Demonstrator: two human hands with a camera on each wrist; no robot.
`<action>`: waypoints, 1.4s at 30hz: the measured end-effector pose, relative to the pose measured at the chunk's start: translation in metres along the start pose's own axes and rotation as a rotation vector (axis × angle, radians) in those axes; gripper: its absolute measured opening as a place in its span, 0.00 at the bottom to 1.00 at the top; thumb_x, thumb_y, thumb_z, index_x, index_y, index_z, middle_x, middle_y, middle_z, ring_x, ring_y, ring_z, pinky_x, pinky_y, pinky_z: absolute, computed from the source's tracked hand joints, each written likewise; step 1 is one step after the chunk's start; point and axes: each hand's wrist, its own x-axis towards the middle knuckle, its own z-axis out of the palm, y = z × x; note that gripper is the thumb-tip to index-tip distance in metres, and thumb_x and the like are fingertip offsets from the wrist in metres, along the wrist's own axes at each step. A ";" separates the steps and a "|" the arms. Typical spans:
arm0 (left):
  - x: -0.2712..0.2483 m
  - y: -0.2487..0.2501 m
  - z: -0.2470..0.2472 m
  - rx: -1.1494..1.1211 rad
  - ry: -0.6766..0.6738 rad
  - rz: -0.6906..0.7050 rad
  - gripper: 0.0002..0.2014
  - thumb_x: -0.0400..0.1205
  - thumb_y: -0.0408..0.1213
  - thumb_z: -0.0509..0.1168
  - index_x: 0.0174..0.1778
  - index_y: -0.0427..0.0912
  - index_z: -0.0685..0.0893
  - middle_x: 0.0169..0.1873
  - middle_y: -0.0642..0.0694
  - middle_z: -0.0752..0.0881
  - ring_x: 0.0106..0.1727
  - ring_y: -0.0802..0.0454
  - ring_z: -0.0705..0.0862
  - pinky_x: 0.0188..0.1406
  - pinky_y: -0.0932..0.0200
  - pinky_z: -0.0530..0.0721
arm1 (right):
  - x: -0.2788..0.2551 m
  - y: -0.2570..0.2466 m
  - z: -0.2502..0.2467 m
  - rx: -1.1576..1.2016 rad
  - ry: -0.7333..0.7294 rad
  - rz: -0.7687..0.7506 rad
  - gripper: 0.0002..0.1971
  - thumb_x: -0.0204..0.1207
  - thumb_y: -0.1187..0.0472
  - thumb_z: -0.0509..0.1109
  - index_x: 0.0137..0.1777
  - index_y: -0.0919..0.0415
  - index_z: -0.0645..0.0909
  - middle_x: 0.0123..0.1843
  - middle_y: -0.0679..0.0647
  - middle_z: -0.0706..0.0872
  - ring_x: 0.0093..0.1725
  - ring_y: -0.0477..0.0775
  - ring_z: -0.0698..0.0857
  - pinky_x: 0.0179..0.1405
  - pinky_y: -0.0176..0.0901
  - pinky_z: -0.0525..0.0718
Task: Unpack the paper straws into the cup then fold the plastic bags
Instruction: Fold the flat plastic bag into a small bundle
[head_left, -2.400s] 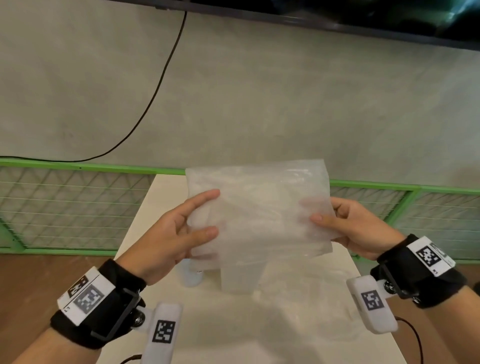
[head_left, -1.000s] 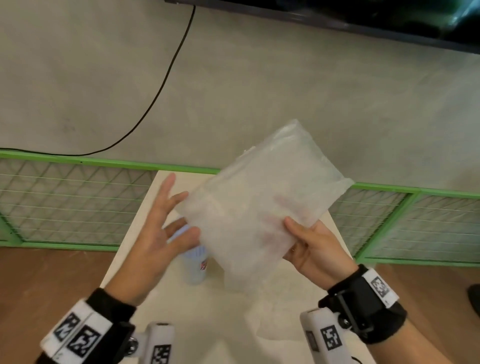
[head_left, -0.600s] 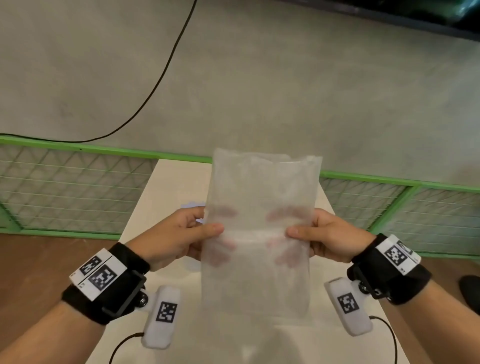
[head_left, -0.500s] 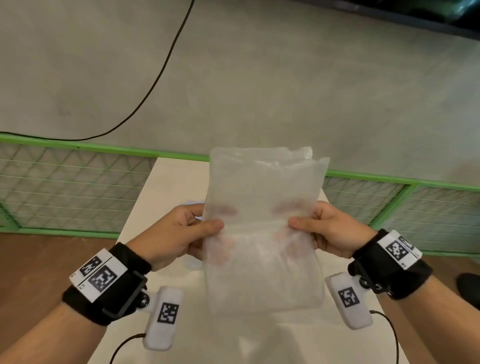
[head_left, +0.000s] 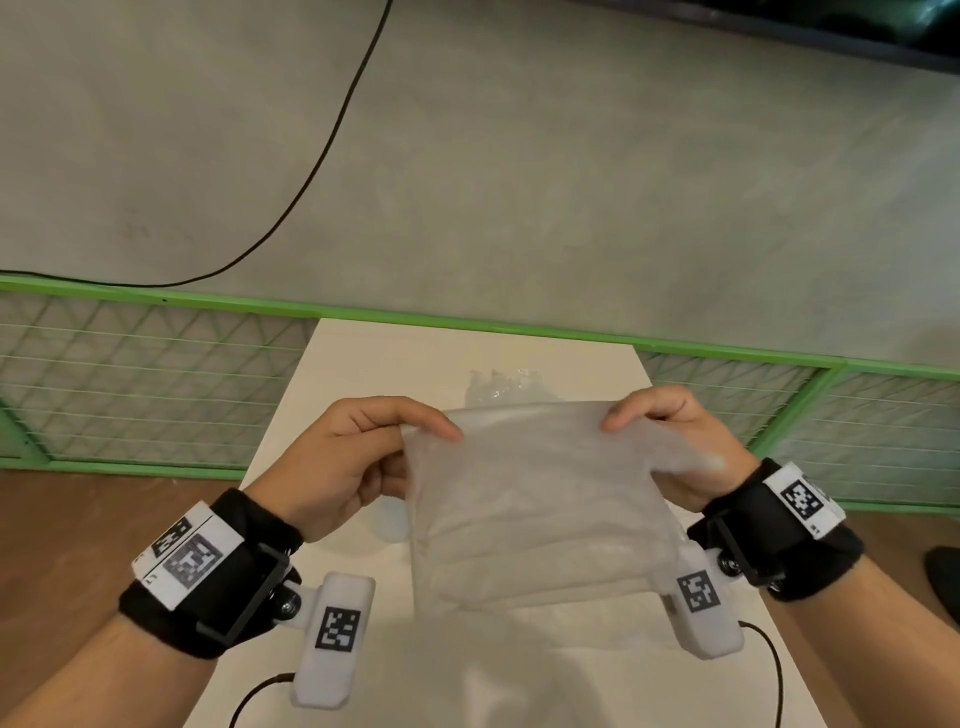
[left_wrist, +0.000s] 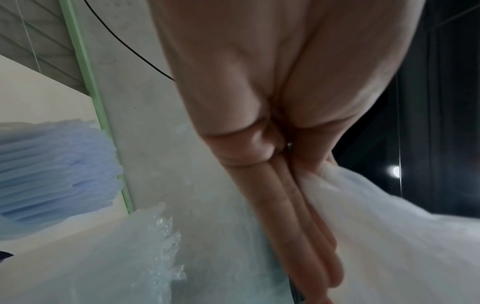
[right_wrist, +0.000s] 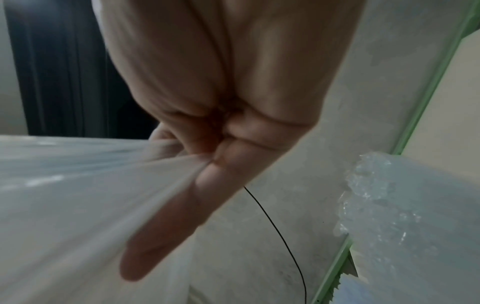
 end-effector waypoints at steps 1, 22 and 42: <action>-0.002 0.004 0.002 -0.037 -0.008 -0.004 0.30 0.83 0.17 0.48 0.32 0.42 0.93 0.21 0.49 0.82 0.18 0.57 0.74 0.18 0.69 0.75 | 0.000 -0.003 0.001 -0.014 -0.001 -0.017 0.09 0.53 0.72 0.83 0.24 0.57 0.90 0.30 0.57 0.91 0.28 0.51 0.90 0.28 0.39 0.88; -0.010 0.013 0.024 0.171 -0.109 0.104 0.29 0.69 0.28 0.77 0.63 0.58 0.85 0.64 0.61 0.85 0.35 0.53 0.86 0.44 0.56 0.88 | 0.006 -0.030 -0.006 0.096 -0.073 0.038 0.40 0.66 0.43 0.76 0.79 0.47 0.69 0.58 0.53 0.89 0.56 0.55 0.87 0.51 0.47 0.86; 0.003 -0.011 0.048 0.049 0.208 0.436 0.39 0.70 0.23 0.77 0.75 0.52 0.74 0.75 0.49 0.76 0.69 0.47 0.82 0.63 0.42 0.84 | -0.003 0.028 0.037 0.560 -0.097 0.122 0.61 0.60 0.40 0.84 0.85 0.63 0.53 0.79 0.71 0.66 0.74 0.70 0.72 0.77 0.67 0.67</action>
